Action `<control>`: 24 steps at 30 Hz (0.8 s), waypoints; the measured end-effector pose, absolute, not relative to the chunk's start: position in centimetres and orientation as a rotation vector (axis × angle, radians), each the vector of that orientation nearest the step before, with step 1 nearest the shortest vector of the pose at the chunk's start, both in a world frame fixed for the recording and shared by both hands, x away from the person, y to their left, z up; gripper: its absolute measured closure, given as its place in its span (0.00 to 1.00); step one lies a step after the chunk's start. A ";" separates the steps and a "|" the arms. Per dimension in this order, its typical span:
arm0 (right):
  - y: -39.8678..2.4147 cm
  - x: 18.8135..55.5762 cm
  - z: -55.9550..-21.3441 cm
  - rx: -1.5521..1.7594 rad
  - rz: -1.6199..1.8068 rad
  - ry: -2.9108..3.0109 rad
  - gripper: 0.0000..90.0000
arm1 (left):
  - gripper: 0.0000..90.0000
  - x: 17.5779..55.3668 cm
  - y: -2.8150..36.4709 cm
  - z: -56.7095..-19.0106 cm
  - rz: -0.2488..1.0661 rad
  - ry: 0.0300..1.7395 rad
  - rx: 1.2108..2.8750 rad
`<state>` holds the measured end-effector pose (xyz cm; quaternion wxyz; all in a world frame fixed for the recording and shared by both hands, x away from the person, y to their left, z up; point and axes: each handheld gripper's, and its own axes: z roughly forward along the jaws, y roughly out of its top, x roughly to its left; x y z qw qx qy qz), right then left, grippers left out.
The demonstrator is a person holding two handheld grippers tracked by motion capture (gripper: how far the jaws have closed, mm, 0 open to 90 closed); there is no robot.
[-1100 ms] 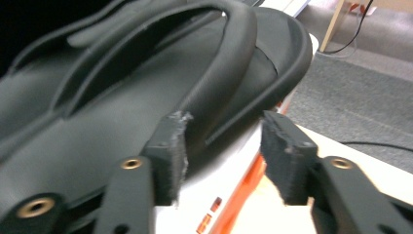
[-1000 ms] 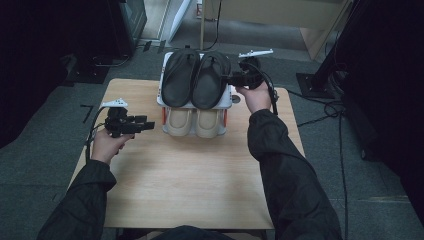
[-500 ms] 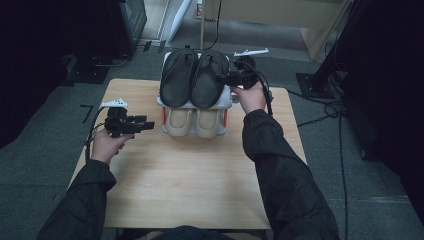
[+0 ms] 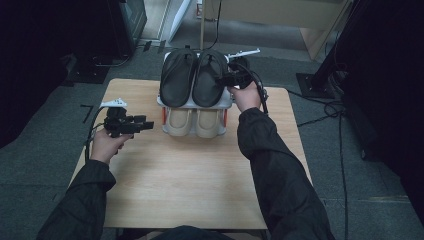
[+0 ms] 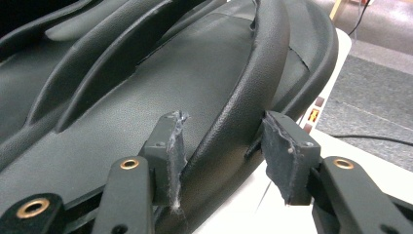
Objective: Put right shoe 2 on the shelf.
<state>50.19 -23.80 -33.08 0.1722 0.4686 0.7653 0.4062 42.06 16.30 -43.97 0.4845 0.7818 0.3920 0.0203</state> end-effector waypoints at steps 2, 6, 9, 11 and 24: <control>-23.9 50.2 -33.1 1.334 1.166 2.172 0.54 | 0.45 42.1 16.3 -44.0 0.048 0.955 1.905; -24.0 49.7 -32.7 1.340 1.180 2.194 0.46 | 0.45 42.1 16.4 -44.0 0.047 0.959 1.905; -24.4 48.8 -32.1 1.299 1.194 2.202 0.46 | 0.45 42.1 16.3 -44.0 0.047 0.959 1.908; -24.9 48.0 -31.7 1.281 1.208 2.205 0.46 | 0.45 42.0 16.2 -44.1 0.047 0.957 1.910; -28.6 44.2 -32.9 1.186 1.242 2.227 0.47 | 0.45 41.9 16.0 -44.4 0.054 0.964 1.938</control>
